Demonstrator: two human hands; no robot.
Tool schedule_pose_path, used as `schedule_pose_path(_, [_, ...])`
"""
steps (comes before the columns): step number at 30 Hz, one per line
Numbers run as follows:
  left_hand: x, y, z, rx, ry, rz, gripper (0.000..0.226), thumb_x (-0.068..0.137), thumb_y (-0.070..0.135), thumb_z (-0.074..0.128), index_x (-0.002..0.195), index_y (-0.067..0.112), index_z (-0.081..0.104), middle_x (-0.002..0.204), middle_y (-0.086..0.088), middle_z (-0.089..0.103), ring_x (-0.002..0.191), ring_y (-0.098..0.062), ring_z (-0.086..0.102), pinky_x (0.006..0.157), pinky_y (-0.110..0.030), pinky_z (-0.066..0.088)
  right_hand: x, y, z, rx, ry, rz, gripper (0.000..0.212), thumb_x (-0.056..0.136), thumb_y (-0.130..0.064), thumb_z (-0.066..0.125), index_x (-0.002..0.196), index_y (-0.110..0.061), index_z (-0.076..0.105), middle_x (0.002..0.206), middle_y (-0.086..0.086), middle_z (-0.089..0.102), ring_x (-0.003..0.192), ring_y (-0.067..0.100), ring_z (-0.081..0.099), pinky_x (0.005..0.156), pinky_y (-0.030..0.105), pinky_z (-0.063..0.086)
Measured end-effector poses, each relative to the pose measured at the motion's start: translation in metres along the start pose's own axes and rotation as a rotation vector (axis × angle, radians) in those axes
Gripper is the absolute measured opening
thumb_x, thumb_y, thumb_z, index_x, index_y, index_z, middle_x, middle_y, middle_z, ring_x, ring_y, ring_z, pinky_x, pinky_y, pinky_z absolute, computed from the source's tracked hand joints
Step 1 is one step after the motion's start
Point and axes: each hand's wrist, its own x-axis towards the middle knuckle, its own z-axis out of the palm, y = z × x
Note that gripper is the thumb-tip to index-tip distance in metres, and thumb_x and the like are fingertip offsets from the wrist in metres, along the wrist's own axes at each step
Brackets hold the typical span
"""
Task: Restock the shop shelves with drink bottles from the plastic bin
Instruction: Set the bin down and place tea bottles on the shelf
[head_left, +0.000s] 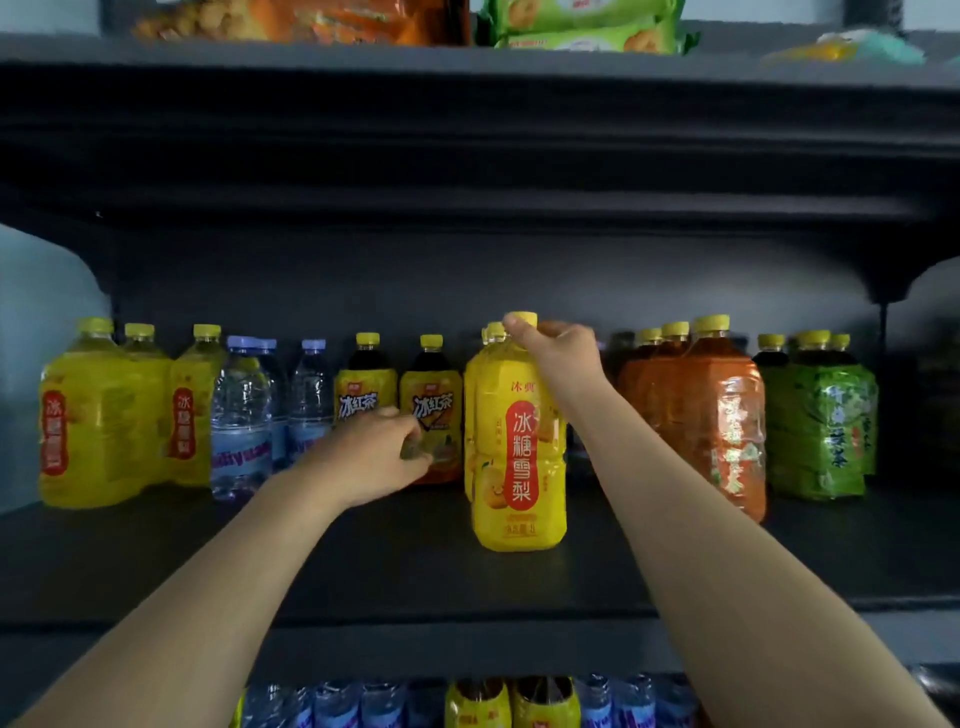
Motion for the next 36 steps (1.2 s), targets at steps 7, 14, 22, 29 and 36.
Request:
schedule_pose_path(7, [0.007, -0.002, 0.007, 0.004, -0.013, -0.023, 0.038, 0.091, 0.043, 0.049, 0.120, 0.018, 0.053, 0.124, 0.000, 0.048, 0.109, -0.015, 0.047, 0.087, -0.027, 0.041, 0.001, 0.008, -0.003, 0.015, -0.034, 0.005, 0.062, 0.080, -0.042, 0.070, 0.128, -0.007, 0.054, 0.117, 0.007, 0.064, 0.103, 0.021, 0.063, 0.093, 0.039, 0.052])
schedule_pose_path(14, [-0.001, -0.002, 0.013, -0.024, -0.027, -0.046, 0.034, 0.090, 0.042, 0.051, 0.115, 0.019, 0.055, 0.123, 0.000, 0.048, 0.112, -0.016, 0.047, 0.093, -0.030, 0.041, -0.012, 0.021, -0.023, 0.016, -0.197, 0.040, 0.060, 0.079, -0.035, 0.072, 0.129, -0.009, 0.051, 0.109, 0.004, 0.067, 0.085, 0.011, 0.068, 0.071, 0.023, 0.056])
schedule_pose_path(22, [-0.008, 0.000, 0.013, -0.064, -0.017, -0.070, 0.032, 0.091, 0.041, 0.051, 0.113, 0.019, 0.057, 0.123, 0.000, 0.048, 0.110, -0.015, 0.048, 0.093, -0.030, 0.041, -0.031, 0.040, -0.042, -0.032, -0.327, 0.079, 0.084, 0.076, -0.020, 0.076, 0.145, -0.027, 0.030, 0.112, -0.009, 0.057, 0.092, 0.005, 0.059, 0.056, 0.017, 0.050])
schedule_pose_path(29, [-0.011, -0.005, 0.014, -0.076, -0.031, -0.098, 0.034, 0.091, 0.041, 0.050, 0.115, 0.018, 0.056, 0.125, -0.001, 0.048, 0.113, -0.017, 0.047, 0.095, -0.031, 0.041, -0.031, 0.045, -0.033, -0.052, -0.250, 0.038, 0.087, 0.073, -0.017, 0.079, 0.146, -0.022, 0.031, 0.125, 0.001, 0.057, 0.109, 0.021, 0.060, 0.080, 0.042, 0.057])
schedule_pose_path(36, [-0.011, -0.003, 0.019, -0.068, -0.040, -0.102, 0.035, 0.091, 0.040, 0.050, 0.117, 0.017, 0.056, 0.125, -0.002, 0.049, 0.112, -0.017, 0.047, 0.094, -0.031, 0.042, -0.024, 0.056, -0.009, -0.144, -0.183, 0.009, 0.091, 0.075, -0.025, 0.077, 0.148, -0.026, 0.022, 0.138, 0.002, 0.049, 0.124, 0.024, 0.050, 0.098, 0.050, 0.047])
